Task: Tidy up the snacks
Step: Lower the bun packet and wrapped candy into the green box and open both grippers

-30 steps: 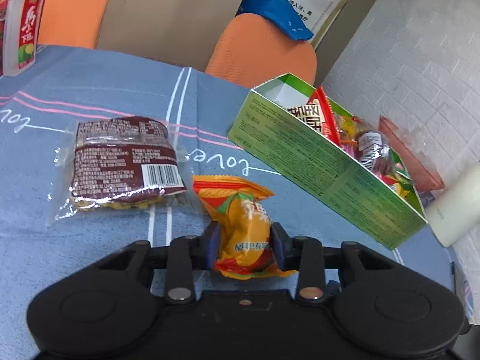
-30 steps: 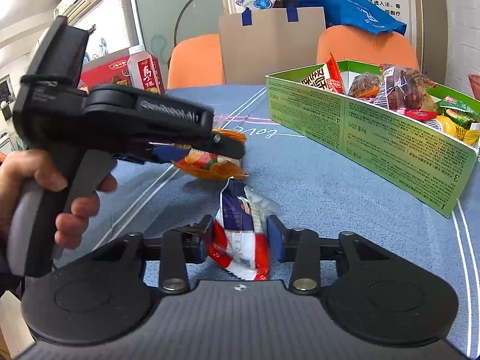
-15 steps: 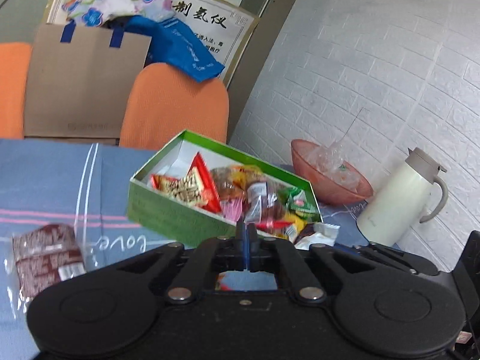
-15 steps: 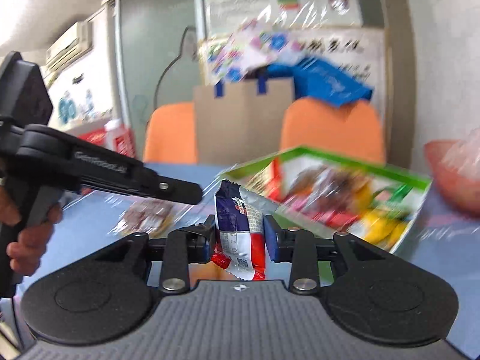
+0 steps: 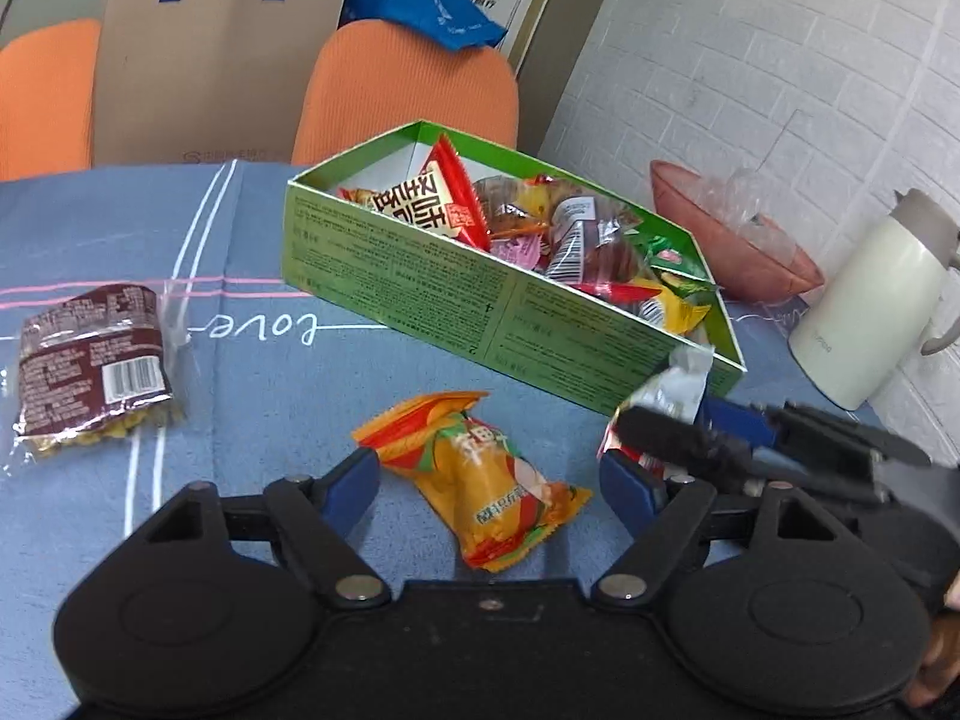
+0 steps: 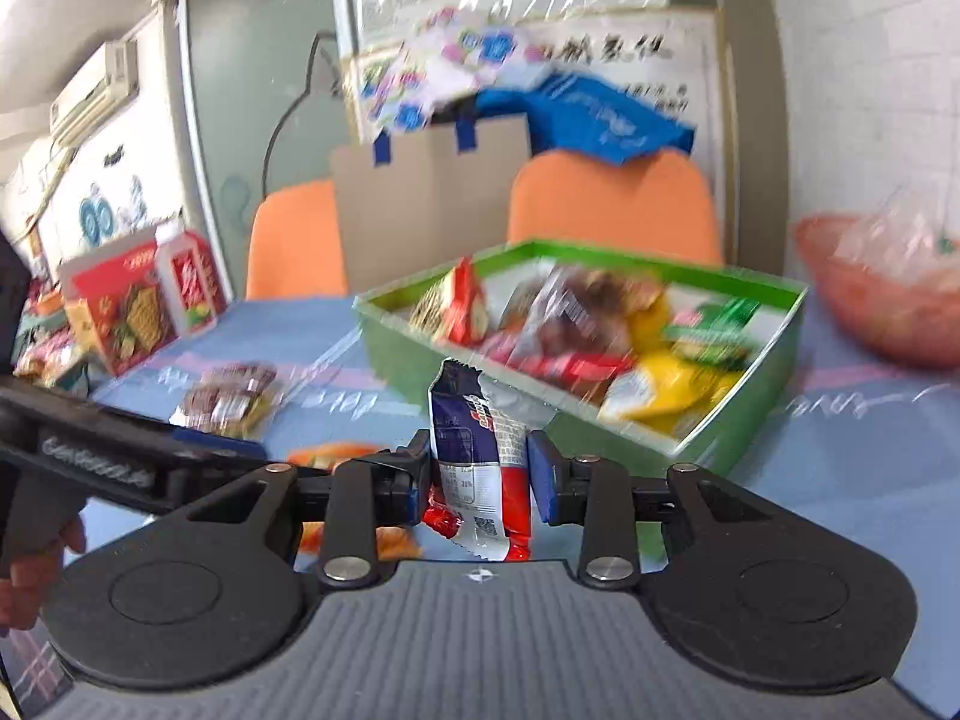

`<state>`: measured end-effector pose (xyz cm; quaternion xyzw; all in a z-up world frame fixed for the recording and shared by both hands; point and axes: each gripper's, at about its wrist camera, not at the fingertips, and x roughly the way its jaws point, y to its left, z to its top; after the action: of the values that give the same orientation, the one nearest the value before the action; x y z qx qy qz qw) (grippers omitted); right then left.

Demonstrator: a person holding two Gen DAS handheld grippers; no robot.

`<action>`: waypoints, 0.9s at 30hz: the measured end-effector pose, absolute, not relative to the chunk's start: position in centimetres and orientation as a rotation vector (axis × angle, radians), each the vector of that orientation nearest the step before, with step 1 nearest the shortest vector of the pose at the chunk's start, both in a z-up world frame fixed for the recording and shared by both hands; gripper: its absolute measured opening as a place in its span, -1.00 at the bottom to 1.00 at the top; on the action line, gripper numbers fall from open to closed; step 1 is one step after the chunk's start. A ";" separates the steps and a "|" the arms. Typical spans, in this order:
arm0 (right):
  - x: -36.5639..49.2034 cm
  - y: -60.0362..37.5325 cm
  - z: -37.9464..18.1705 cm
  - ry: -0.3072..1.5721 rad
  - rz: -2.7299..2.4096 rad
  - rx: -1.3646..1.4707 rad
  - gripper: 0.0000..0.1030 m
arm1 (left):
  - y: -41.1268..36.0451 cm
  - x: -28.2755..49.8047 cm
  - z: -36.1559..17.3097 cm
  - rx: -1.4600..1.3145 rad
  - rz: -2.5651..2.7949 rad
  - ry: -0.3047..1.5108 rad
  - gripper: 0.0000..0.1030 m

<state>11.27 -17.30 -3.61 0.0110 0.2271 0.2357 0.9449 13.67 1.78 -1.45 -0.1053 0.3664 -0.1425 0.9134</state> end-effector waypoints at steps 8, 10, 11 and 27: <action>10.6 -19.5 -3.6 0.468 0.416 0.061 0.14 | 0.0 16.6 -3.5 -0.157 -0.269 0.796 1.00; 10.4 -19.9 -3.6 0.468 0.414 0.064 0.14 | -0.5 16.4 -3.7 -0.094 -0.256 0.772 0.95; 10.3 -20.0 -3.6 0.467 0.412 0.060 0.14 | -0.5 16.4 -3.8 -0.074 -0.268 0.767 0.83; 12.5 -21.0 1.1 0.255 0.342 0.029 0.14 | -0.3 18.5 5.6 -0.190 -0.376 0.546 0.44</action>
<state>12.53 -20.97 1.13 0.0144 0.1263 0.1698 0.9772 18.51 -0.35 5.60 -0.0931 0.2678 -0.1842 0.9411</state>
